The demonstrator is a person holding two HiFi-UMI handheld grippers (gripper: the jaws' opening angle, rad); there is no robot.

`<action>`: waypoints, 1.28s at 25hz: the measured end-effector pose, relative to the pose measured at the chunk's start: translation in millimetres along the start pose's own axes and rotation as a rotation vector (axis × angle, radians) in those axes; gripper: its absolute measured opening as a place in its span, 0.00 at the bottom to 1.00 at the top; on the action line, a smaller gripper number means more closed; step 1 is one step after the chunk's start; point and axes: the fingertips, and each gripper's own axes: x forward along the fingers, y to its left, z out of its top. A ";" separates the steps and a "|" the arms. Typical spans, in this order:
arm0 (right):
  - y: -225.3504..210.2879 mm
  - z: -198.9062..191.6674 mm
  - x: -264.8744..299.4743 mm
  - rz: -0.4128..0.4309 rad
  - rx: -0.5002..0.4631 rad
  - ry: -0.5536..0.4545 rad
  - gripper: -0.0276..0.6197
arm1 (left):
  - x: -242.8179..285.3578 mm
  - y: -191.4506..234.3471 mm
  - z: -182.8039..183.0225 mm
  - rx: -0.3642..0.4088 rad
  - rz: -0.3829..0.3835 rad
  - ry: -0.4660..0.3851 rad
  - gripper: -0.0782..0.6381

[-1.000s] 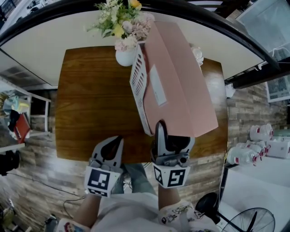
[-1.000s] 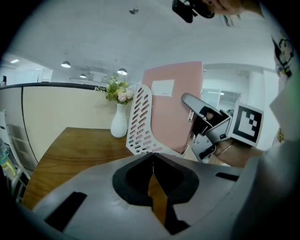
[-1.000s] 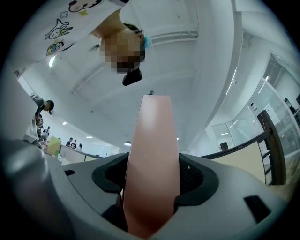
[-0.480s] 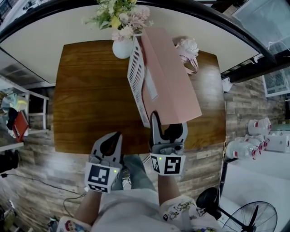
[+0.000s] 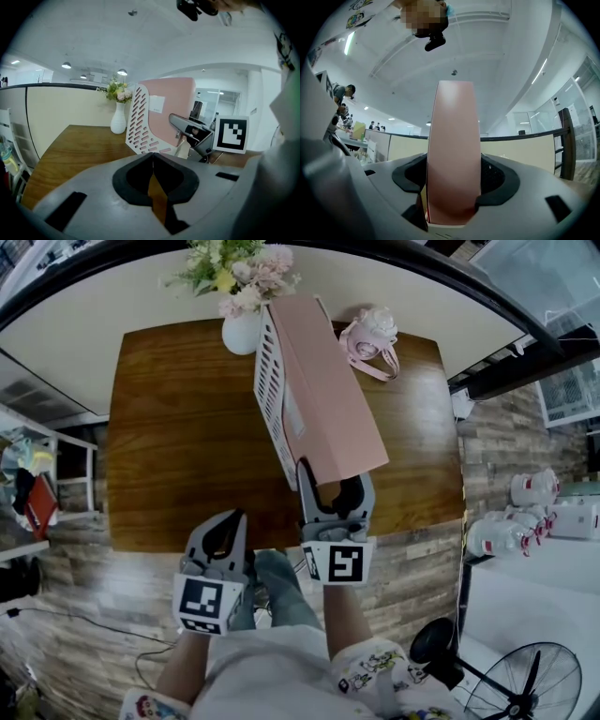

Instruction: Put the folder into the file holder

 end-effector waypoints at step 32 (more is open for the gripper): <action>0.8 34.5 -62.7 0.135 0.061 0.262 0.49 | -71.5 -26.2 77.1 0.083 0.051 -0.216 0.12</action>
